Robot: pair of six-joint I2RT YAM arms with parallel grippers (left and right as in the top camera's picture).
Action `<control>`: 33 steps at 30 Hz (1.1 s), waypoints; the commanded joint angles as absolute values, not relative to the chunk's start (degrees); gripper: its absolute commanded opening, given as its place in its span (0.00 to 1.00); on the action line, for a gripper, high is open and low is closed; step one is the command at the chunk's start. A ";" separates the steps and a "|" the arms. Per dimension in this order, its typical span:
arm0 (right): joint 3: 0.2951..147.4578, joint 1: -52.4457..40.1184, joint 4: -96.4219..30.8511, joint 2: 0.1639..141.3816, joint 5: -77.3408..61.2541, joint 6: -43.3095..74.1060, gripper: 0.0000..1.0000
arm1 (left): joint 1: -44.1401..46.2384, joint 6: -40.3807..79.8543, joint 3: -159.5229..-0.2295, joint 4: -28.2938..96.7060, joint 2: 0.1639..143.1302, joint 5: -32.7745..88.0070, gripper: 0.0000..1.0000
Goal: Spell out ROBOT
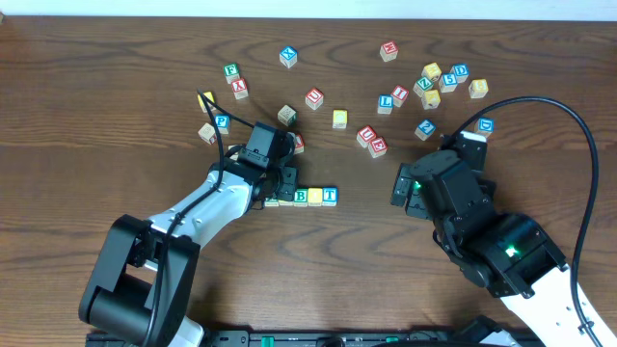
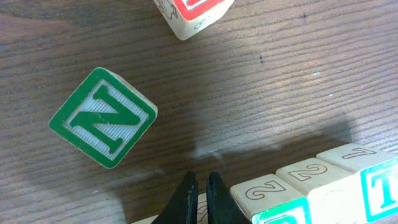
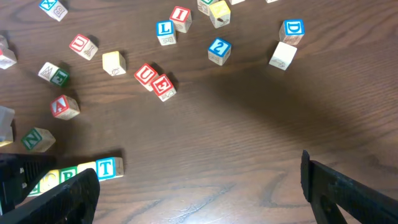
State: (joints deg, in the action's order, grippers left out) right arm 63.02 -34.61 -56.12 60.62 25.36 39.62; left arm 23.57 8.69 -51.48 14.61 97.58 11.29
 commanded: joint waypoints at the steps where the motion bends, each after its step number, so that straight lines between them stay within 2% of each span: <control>1: 62.94 -34.17 -56.25 60.38 26.44 38.89 0.99 | 23.59 7.55 -53.39 14.94 97.76 11.57 0.07; 33: 62.94 -34.17 -56.25 60.38 26.44 38.89 0.99 | 23.55 7.49 -53.63 13.78 97.76 11.31 0.07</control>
